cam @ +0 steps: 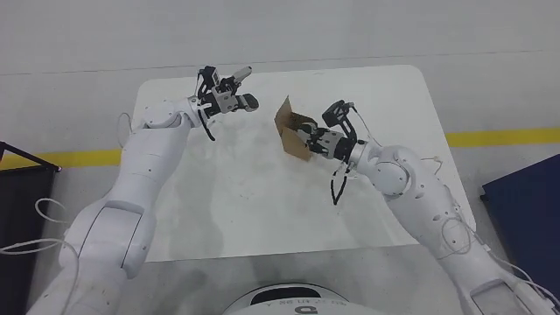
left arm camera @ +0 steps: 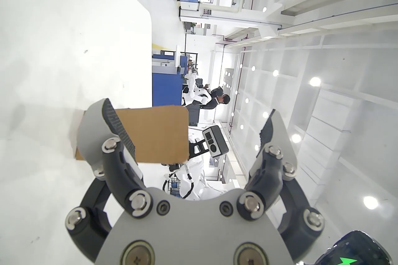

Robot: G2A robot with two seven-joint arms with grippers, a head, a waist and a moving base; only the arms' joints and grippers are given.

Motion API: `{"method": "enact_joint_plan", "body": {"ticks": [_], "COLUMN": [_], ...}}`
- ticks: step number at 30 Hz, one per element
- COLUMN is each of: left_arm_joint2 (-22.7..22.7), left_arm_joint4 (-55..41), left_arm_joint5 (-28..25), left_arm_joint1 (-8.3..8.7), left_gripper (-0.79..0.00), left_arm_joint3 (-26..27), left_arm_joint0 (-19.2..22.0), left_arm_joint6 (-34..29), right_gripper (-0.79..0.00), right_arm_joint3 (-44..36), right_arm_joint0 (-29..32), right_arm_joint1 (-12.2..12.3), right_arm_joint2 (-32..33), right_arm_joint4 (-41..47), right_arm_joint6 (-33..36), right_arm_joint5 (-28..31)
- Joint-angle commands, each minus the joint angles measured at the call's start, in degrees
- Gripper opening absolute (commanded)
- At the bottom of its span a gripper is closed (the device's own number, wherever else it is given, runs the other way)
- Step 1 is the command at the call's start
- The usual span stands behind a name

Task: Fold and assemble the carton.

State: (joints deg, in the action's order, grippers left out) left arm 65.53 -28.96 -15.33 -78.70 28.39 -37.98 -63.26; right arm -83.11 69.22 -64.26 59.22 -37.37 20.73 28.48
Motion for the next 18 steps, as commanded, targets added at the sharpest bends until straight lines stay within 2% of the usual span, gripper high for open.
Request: {"method": "enact_joint_plan", "body": {"ticks": [1, 2, 5, 11, 15, 18], "left_arm_joint2": [-0.1, -0.1, -0.1, -0.3, -0.7, -1.0], "left_arm_joint4": [0.1, 0.1, 0.2, 0.0, 0.0, 0.3], "left_arm_joint5": [0.2, 0.3, 0.4, 0.5, 0.9, 1.2], "left_arm_joint1": [-0.02, -0.04, -0.08, -0.28, -0.50, -0.59], "left_gripper": [0.000, 0.000, 0.000, 0.000, 0.000, 0.000], "left_arm_joint3": [0.1, 0.2, 0.3, 0.4, 0.6, 0.7], "left_arm_joint0": [0.0, 0.0, -0.1, -0.2, -0.2, -0.1], "left_arm_joint6": [0.1, 0.1, 0.2, 0.6, 0.3, 0.0], "right_gripper": [-0.169, -0.105, 0.000, 0.000, 0.000, 0.000], "right_arm_joint3": [0.2, 0.4, 0.1, -1.8, 0.2, 4.4], "right_arm_joint0": [-0.2, -0.2, -0.4, 0.2, -0.3, -2.4], "right_arm_joint1": [-0.1, -0.2, -0.3, 0.1, 0.3, 0.0], "right_arm_joint2": [-0.3, -0.6, -0.2, 4.2, 6.2, 5.7], "right_arm_joint4": [2.0, 3.8, 9.4, 18.0, 15.6, 12.6], "right_arm_joint6": [1.7, 2.6, 3.7, 1.2, -1.1, -2.4], "right_arm_joint5": [0.3, 1.1, 3.4, 6.8, 6.1, 3.5]}}
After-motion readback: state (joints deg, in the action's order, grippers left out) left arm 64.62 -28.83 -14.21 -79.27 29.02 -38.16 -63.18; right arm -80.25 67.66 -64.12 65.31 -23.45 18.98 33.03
